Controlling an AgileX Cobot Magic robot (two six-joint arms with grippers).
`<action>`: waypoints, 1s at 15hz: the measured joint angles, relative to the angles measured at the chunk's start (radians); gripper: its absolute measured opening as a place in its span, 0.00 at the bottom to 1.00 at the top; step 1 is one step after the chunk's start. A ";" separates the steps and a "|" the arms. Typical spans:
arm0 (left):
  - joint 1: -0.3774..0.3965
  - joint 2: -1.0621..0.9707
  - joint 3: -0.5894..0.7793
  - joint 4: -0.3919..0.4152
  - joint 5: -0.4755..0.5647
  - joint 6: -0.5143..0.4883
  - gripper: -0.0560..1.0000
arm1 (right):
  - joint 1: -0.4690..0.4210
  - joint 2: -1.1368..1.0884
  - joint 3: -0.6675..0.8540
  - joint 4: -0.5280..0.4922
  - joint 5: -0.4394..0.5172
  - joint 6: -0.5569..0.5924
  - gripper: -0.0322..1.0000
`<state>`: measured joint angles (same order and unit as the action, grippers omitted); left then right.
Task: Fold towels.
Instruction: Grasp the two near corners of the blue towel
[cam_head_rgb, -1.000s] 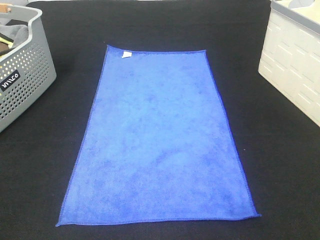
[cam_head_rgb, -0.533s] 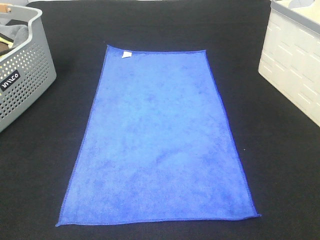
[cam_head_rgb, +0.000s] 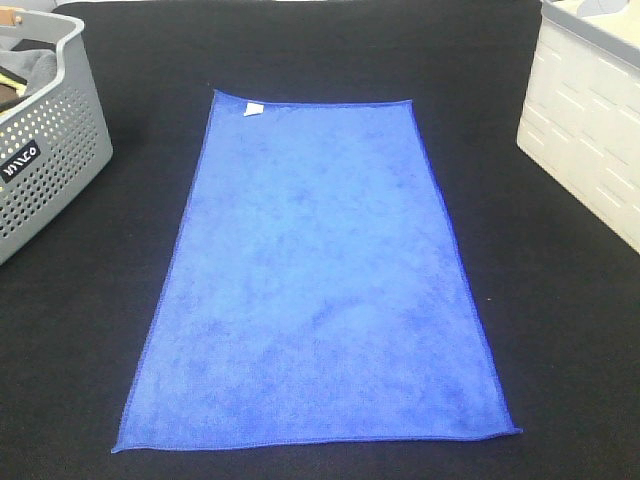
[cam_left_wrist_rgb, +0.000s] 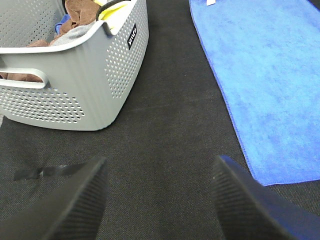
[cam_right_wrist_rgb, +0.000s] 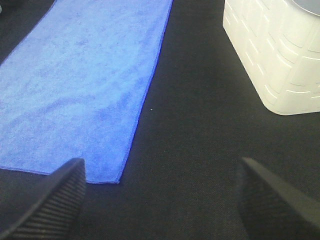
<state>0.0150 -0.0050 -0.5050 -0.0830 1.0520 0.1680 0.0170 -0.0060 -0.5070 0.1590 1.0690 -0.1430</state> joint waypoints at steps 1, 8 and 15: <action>0.000 0.000 0.000 0.000 0.000 0.000 0.61 | 0.000 0.000 0.000 0.000 0.000 0.000 0.77; 0.000 0.000 0.000 0.000 0.000 0.000 0.61 | 0.000 0.000 0.000 0.000 0.000 0.000 0.77; 0.000 0.000 0.000 0.000 0.000 0.000 0.61 | 0.000 0.000 0.000 0.000 0.000 0.000 0.77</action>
<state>0.0150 -0.0050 -0.5050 -0.0830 1.0520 0.1680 0.0170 -0.0060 -0.5070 0.1590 1.0690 -0.1430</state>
